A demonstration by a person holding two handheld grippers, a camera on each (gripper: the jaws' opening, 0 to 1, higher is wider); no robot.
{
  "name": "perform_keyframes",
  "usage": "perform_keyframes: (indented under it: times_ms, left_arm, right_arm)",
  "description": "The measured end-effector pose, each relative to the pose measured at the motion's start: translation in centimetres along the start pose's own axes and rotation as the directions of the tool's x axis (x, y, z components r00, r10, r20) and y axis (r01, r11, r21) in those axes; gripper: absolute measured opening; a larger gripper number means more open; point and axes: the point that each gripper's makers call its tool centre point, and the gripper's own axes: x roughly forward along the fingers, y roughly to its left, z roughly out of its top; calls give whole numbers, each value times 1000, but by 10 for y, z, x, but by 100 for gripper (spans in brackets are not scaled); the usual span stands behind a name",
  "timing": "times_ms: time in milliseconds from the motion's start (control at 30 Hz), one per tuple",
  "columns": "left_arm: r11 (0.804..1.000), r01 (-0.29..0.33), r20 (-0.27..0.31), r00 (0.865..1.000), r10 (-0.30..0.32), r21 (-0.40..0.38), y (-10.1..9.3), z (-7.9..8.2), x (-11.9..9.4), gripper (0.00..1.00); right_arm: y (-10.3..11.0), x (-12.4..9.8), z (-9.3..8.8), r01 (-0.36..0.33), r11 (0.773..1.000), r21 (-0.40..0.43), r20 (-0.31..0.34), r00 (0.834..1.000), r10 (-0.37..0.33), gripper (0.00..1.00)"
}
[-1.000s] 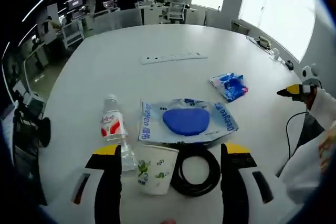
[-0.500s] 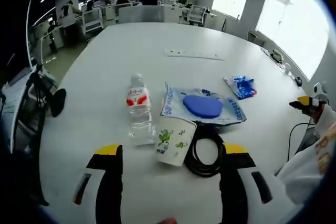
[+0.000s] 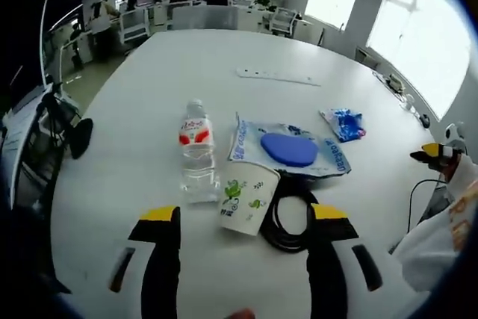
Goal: Arrange the tabletop items into an orderly group along one side of the table until the central work area is clear of visible clutter.
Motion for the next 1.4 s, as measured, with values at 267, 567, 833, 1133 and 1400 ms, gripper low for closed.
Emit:
perform_keyframes:
  times_ms: [267, 567, 833, 1133, 1400]
  left_arm:
    - [1000, 15, 33, 999, -14, -9, 3, 21, 6, 61]
    - [997, 73, 41, 997, -72, -10, -3, 41, 27, 53]
    - [994, 103, 3, 995, -103, 22, -6, 52, 49, 46]
    - [991, 124, -71, 990, -120, 47, -7, 50, 78, 39]
    - [990, 141, -119, 984, -136, 32, -7, 47, 99, 37]
  right_arm:
    - [17, 15, -1, -41, 999, -2, -25, 999, 41, 49]
    - [53, 42, -27, -129, 991, -47, -152, 981, 120, 46]
    - [74, 64, -37, -168, 983, -77, -233, 962, 146, 44]
    - [92, 95, -40, -183, 981, -68, -280, 947, 157, 37]
    - [96, 124, -55, -180, 981, -79, -348, 927, 142, 36]
